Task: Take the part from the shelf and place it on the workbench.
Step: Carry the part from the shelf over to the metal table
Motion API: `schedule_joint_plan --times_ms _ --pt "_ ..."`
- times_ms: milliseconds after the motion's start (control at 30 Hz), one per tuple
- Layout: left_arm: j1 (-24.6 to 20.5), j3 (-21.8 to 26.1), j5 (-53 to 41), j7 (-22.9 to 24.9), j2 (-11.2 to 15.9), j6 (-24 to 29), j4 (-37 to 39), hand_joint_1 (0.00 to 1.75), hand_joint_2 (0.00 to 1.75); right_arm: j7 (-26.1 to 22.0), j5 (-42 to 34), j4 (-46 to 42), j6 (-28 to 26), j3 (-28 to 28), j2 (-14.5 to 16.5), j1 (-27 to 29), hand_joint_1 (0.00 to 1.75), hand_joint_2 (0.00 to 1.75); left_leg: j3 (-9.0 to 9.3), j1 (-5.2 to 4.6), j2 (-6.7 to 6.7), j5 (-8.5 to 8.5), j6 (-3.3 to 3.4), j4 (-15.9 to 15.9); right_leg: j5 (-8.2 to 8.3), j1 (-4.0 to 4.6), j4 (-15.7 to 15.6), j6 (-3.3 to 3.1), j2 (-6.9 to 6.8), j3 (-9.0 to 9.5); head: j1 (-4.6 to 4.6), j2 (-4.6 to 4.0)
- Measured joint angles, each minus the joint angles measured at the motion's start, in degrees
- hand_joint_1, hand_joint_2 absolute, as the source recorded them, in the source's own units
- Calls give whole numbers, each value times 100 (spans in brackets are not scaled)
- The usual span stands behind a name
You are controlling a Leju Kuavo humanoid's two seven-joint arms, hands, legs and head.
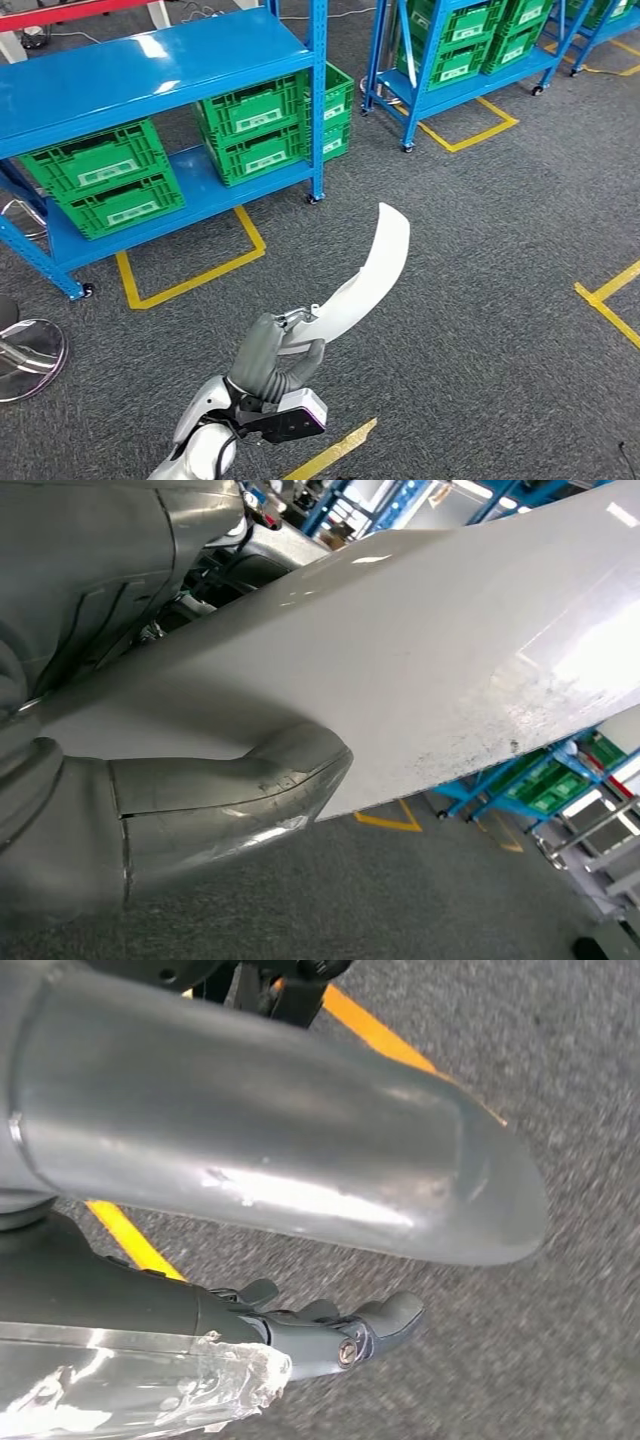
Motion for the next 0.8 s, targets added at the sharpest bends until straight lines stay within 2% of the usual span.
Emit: schedule_joint_plan --times_ms 33,67,100,133,200,233,300,333,367,400,433,467,500,567,633,700,733,767,800 --pt "0 6 0 1 -1 0 0 175 175 0 2 0 0 -9 -2 -3 0 0 6 -8 58 -8 -24 9 129 2 -424 10 -133 251 3 0" --pt "-1 13 1 1 -2 1 -1 175 175 -1 4 -1 0 -15 -2 -13 0 0 6 -27 112 -21 -56 27 231 7 -788 -10 -245 465 9 0" --pt "-1 17 1 2 -3 3 -1 175 175 -1 14 -1 2 -19 -1 -24 0 0 4 -51 159 -29 -89 41 272 16 -1011 -45 -326 590 10 0" --pt "0 21 1 4 -5 6 -2 175 175 0 31 -1 4 -22 1 -29 0 0 1 -75 201 -32 -118 54 262 29 -1087 -90 -360 624 10 0" --pt "1 27 1 16 -10 18 -2 175 175 3 72 -2 10 -32 3 -13 0 0 -4 -82 281 -40 -167 65 287 33 -1081 -194 -246 598 5 0" --pt "1 31 2 21 -12 11 -2 175 175 4 94 -3 13 -38 4 -5 0 0 -14 -67 230 -91 -197 105 305 30 -1084 -237 -191 584 3 0" --pt "6 42 26 25 -8 -49 -2 175 175 3 137 -13 21 -50 4 -17 0 0 -156 -35 -26 -375 -246 461 348 22 -1098 -320 -68 553 -6 0" --pt "16 51 40 26 -2 -93 -1 175 175 2 159 -19 26 -55 3 -31 0 0 -304 -25 -181 -585 -254 813 364 27 -1098 -349 -3 529 -10 0" --pt "30 62 54 27 6 -129 1 175 175 2 177 -24 31 -60 1 -39 0 0 -484 -21 -266 -777 -251 1215 377 36 -1096 -372 70 507 -12 0" --pt "47 72 59 28 14 -150 2 175 175 2 191 -26 36 -63 0 -40 0 0 -634 -21 -304 -894 -242 1544 389 49 -1094 -387 146 488 -10 0" --pt "61 81 62 28 20 -159 2 175 175 2 202 -27 39 -66 0 -34 0 0 -709 -23 -321 -900 -225 1708 400 63 -1091 -397 226 475 -11 0" --pt "69 86 64 29 23 -162 2 175 175 2 209 -27 41 -68 0 -27 0 0 -681 -25 -334 -790 -198 1648 409 77 -1088 -400 306 468 -10 0" --pt "71 89 66 29 24 -162 2 175 175 2 214 -27 42 -69 1 -24 0 0 -554 -28 -369 -593 -161 1383 419 91 -1086 -400 385 467 -10 0" --pt "71 93 73 29 22 -167 2 175 175 2 219 -27 42 -70 3 -30 0 0 -207 -30 -585 -205 -66 637 442 107 -1076 -384 529 455 -4 0" --pt "70 99 177 20 21 -264 1 175 175 2 244 -28 43 -74 6 -37 0 0 -28 -31 -760 -91 -33 204 476 102 -1061 -338 644 399 -3 0" --pt "70 109 473 -31 12 -537 1 175 175 2 302 -29 45 -91 -4 -24 0 0 -16 -34 -713 -90 -45 117 526 91 -1074 -259 748 338 -10 0" --pt "71 113 620 -63 3 -668 1 175 175 0 334 -25 46 -104 -13 -15 0 0 -13 -23 -653 -60 -36 87 525 89 -1067 -226 734 306 -5 0" --pt "71 116 721 -99 -9 -754 1 175 175 -2 360 -21 46 -117 -26 -13 0 0 -10 -8 -589 -28 -22 51 465 97 -991 -198 646 249 13 0" --pt "75 121 763 -129 -20 -780 1 175 175 -3 376 -16 46 -129 -39 -23 0 0 -8 9 -513 -3 -10 20 337 103 -797 -171 505 146 37 0"
